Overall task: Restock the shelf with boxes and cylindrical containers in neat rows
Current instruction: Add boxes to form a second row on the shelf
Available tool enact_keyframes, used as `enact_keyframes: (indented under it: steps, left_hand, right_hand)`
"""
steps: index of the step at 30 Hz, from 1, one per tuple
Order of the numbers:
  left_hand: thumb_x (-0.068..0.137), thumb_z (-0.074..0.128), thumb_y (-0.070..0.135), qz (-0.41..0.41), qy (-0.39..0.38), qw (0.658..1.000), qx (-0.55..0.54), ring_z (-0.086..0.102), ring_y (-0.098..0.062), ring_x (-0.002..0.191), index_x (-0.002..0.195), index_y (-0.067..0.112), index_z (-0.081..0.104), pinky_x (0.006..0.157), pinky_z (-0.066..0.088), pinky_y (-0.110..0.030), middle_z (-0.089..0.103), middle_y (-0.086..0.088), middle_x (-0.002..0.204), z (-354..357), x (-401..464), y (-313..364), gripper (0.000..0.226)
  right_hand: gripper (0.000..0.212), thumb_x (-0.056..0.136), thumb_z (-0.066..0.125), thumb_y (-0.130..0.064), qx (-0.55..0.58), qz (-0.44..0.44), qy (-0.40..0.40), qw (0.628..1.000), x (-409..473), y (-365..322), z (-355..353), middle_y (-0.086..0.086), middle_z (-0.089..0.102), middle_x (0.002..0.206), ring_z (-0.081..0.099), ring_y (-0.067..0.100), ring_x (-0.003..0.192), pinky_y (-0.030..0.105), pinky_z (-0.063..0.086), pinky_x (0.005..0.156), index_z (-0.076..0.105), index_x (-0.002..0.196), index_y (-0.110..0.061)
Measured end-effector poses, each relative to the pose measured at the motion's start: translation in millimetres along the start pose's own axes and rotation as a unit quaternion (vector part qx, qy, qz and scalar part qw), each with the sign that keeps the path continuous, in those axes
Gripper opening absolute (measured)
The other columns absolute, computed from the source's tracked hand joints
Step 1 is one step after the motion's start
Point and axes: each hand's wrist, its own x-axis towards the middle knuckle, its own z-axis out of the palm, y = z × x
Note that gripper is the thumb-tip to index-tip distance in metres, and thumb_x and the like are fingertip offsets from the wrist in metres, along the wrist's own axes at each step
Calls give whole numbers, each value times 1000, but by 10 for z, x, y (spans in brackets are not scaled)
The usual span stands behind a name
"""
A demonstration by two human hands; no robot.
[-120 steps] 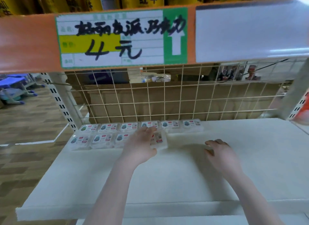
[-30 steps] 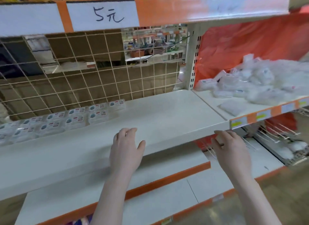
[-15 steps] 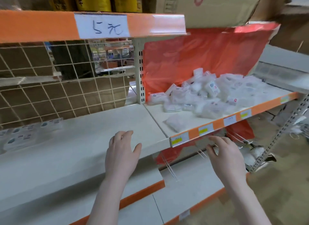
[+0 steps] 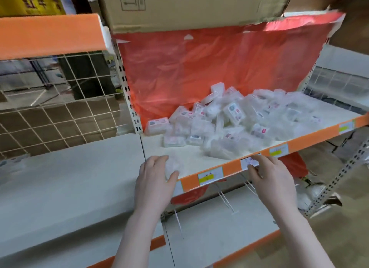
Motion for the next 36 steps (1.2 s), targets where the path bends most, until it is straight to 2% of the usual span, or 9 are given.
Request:
enact_keyframes:
  steps: [9, 14, 21, 23, 26, 31, 36]
  left_hand:
    - [92, 55, 33, 26, 2, 1000, -4, 35, -18, 129, 137, 21, 45, 98, 33, -28, 42, 1, 139, 397, 890, 197, 48]
    - [91, 55, 34, 41, 4, 999, -11, 35, -19, 130, 136, 21, 46, 99, 34, -30, 41, 1, 141, 499, 1403, 288, 48]
    - [89, 57, 30, 29, 9, 1000, 3, 37, -19, 129, 130, 20, 51, 99, 33, -30, 44, 0, 137, 538, 1707, 234, 43]
    - [88, 58, 27, 19, 26, 999, 6, 41, -21, 125, 123, 19, 56, 96, 34, -30, 48, 0, 131, 547, 1754, 214, 36]
    - [87, 61, 27, 0, 46, 999, 1, 41, -19, 125, 126, 21, 55, 97, 33, -29, 49, 1, 131, 556, 1766, 195, 40]
    - [87, 62, 30, -20, 47, 999, 19, 42, -19, 123, 130, 20, 52, 100, 37, -32, 47, 1, 131, 594, 1821, 194, 45]
    - [84, 65, 29, -13, 37, 998, 56, 38, -19, 122, 131, 19, 50, 96, 30, -26, 48, 0, 129, 640, 1906, 273, 50]
  right_hand:
    - [28, 87, 61, -18, 0, 11, -11, 1000, 826, 120, 382, 12, 62, 108, 54, 32, 104, 38, 41, 78, 64, 114, -10]
    - [33, 89, 58, -20, -11, 11, -11, 1000, 1310, 98, 537, 11, 60, 111, 52, 31, 101, 36, 39, 77, 60, 120, -11]
    - [48, 86, 61, -19, -43, -1, -55, 998, 1781, 135, 906, 18, 54, 115, 48, 36, 108, 40, 41, 83, 49, 130, -3]
    - [47, 83, 64, -18, -46, -14, -62, 997, 1910, 154, 1027, 22, 56, 108, 49, 39, 103, 42, 41, 80, 51, 124, 1]
    - [41, 76, 69, -16, -70, -33, -75, 994, 2052, 191, 1193, 24, 56, 95, 51, 40, 91, 42, 38, 76, 54, 109, 5]
    - [36, 73, 69, -13, -66, -47, -72, 994, 2194, 287, 1364, 26, 54, 94, 50, 41, 89, 43, 34, 77, 54, 102, 2]
    - [37, 70, 71, -13, -54, -59, -68, 994, 2288, 406, 1385, 26, 59, 88, 51, 42, 84, 44, 33, 77, 57, 102, -1]
